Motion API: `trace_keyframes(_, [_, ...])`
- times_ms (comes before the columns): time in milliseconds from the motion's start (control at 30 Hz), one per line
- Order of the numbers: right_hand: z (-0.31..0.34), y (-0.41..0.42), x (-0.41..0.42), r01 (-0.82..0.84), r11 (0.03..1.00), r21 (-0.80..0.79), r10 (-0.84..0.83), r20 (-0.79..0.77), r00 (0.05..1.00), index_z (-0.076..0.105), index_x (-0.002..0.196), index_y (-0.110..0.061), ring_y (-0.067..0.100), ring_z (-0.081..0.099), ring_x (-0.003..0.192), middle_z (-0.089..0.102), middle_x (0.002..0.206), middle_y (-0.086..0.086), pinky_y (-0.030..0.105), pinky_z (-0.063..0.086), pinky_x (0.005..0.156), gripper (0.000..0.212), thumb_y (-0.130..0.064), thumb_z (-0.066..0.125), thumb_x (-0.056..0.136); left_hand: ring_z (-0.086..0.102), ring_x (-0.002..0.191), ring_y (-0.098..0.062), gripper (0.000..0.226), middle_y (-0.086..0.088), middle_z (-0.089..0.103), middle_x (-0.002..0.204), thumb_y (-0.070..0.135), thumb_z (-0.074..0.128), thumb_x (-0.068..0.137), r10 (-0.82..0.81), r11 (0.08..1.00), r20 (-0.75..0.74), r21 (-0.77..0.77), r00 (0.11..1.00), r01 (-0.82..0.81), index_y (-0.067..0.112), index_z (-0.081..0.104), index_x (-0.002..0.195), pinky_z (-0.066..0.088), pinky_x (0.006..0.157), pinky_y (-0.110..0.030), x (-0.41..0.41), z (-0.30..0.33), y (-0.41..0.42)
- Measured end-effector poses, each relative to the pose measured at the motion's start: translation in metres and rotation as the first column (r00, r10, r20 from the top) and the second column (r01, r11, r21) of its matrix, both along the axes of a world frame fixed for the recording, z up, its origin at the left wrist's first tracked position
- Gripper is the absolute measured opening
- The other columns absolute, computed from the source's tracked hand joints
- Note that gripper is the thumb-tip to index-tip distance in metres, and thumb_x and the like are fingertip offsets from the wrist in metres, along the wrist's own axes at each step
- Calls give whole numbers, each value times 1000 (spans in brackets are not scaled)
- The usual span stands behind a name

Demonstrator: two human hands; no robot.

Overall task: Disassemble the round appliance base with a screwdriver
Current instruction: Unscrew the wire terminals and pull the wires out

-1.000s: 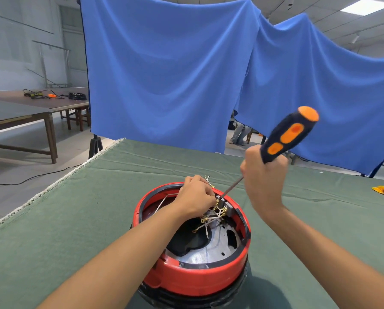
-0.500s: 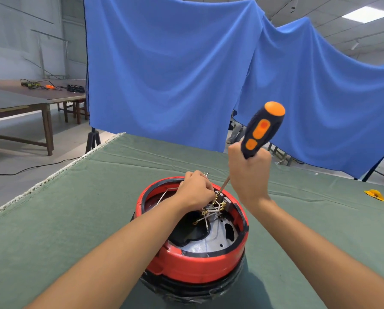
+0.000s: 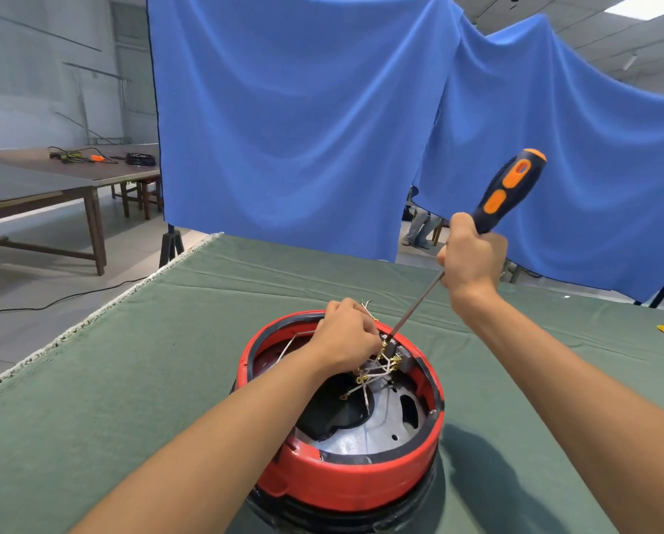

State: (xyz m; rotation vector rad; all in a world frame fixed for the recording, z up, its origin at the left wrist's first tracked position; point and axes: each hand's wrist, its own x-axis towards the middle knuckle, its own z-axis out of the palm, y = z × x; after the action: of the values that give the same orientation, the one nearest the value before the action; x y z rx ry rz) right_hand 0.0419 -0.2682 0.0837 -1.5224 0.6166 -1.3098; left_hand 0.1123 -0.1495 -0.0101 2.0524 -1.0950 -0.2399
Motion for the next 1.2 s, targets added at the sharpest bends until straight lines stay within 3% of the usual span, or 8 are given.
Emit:
trace_keyframes(267, [-8, -35, 8, -2, 966, 260, -8, 35, 999, 39, 67, -20, 6, 31, 30, 33, 36, -13, 12, 20, 36, 15, -21, 49, 78, 29, 113, -10, 27, 9, 43, 102, 11, 63, 80, -12, 1000, -43, -4, 999, 12, 25, 59, 57, 27, 95, -26, 3, -2, -1])
trace_keyframes(400, [-10, -36, 2, -44, 957, 287, 31, 50, 998, 36, 63, -21, 6, 30, 32, 31, 39, -12, 13, 18, 38, 19, -19, 47, 79, 29, 115, -11, 27, 6, 44, 107, 11, 62, 81, -18, 1000, -53, -4, 998, 18, 24, 60, 58, 26, 95, -26, 3, -1, -1])
trace_keyframes(500, [-10, -23, -10, -109, 973, 204, 86, 119, 989, 32, 57, -22, 8, 26, 35, 27, 41, -10, 14, 18, 40, 25, -17, 46, 77, 29, 115, -11, 20, 6, 44, 107, 11, 62, 81, -25, 1000, -51, -10, 998, 25, 20, 62, 63, 26, 95, -26, 3, -1, -1])
trace_keyframes(633, [-16, 11, -31, -146, 987, -71, 157, 190, 969, 29, 52, -16, 11, 26, 37, 26, 40, -8, 14, 20, 39, 27, -17, 46, 72, 29, 114, -10, 21, 6, 45, 107, 11, 62, 82, -30, 999, -55, -17, 998, 29, 20, 63, 62, 27, 96, -27, 3, 0, 0])
trace_keyframes(733, [-22, 37, -40, -146, 966, -215, 189, 199, 962, 34, 54, -8, 13, 26, 38, 26, 45, 5, 16, 23, 39, 22, -13, 45, 72, 29, 113, -11, 22, 6, 45, 107, 11, 61, 82, -27, 1000, -56, -14, 998, 27, 21, 63, 62, 27, 96, -27, 3, 0, 1])
trace_keyframes(900, [-27, 61, -40, -140, 898, -417, 183, 65, 981, 24, 52, -4, 36, 26, 48, 24, 48, 21, 43, 28, 44, 37, -29, 46, 67, 30, 115, -12, 22, 8, 43, 103, 11, 62, 81, -10, 1000, -69, -14, 998, 9, 21, 62, 61, 28, 91, -25, 1, 1, 0])
trace_keyframes(1067, [-10, 53, -24, -89, 928, -363, 96, 1, 995, 30, 53, 4, 23, 26, 50, 29, 51, 14, 42, 28, 43, 34, -21, 46, 69, 30, 118, -15, 27, 6, 44, 104, 12, 62, 81, -9, 1000, -40, 2, 999, 9, 24, 59, 56, 31, 100, -31, 2, 0, 0])
trace_keyframes(1200, [-1, 31, -15, -107, 968, -228, 113, 13, 994, 29, 55, -14, 15, 26, 43, 27, 47, 3, 22, 21, 41, 26, -19, 47, 73, 29, 116, -14, 28, 8, 42, 101, 12, 62, 81, -14, 1000, -59, -4, 998, 14, 24, 59, 56, 28, 93, -26, 3, -1, -1])
